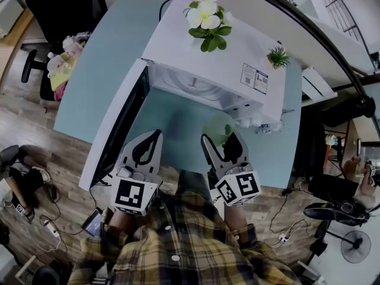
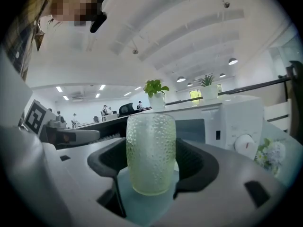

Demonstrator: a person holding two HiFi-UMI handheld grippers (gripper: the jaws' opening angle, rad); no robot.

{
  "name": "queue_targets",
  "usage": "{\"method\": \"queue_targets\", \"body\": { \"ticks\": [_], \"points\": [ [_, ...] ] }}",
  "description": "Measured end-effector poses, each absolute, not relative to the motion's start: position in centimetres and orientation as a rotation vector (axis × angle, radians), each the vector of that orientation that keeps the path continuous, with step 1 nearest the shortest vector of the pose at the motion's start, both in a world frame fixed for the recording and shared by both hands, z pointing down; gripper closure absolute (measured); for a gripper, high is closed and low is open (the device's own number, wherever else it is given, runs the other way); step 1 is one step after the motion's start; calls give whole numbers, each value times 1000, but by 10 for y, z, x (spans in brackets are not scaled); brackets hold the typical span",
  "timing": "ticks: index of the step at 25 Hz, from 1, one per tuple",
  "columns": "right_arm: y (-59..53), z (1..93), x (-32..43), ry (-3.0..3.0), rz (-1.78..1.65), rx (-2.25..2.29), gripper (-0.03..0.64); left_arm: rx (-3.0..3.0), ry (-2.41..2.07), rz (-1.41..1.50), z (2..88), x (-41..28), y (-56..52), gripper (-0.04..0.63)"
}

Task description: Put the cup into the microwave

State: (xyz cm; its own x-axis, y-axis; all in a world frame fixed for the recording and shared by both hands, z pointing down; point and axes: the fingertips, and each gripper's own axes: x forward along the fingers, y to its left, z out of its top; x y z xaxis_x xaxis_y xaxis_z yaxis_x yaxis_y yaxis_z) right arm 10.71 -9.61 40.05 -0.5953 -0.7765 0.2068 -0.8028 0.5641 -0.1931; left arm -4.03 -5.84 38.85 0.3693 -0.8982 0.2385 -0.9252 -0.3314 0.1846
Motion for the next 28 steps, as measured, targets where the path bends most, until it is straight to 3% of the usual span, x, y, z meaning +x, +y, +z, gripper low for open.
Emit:
{"method": "queue_targets", "body": {
  "ticks": [14, 28],
  "points": [
    [-124, 392, 116, -2850, 415, 952, 291, 2152, -1938, 97, 371, -17, -79, 604],
    [-125, 387, 99, -2833, 338, 1120, 291, 2279, -1807, 95, 373, -31, -88, 604]
  ]
}}
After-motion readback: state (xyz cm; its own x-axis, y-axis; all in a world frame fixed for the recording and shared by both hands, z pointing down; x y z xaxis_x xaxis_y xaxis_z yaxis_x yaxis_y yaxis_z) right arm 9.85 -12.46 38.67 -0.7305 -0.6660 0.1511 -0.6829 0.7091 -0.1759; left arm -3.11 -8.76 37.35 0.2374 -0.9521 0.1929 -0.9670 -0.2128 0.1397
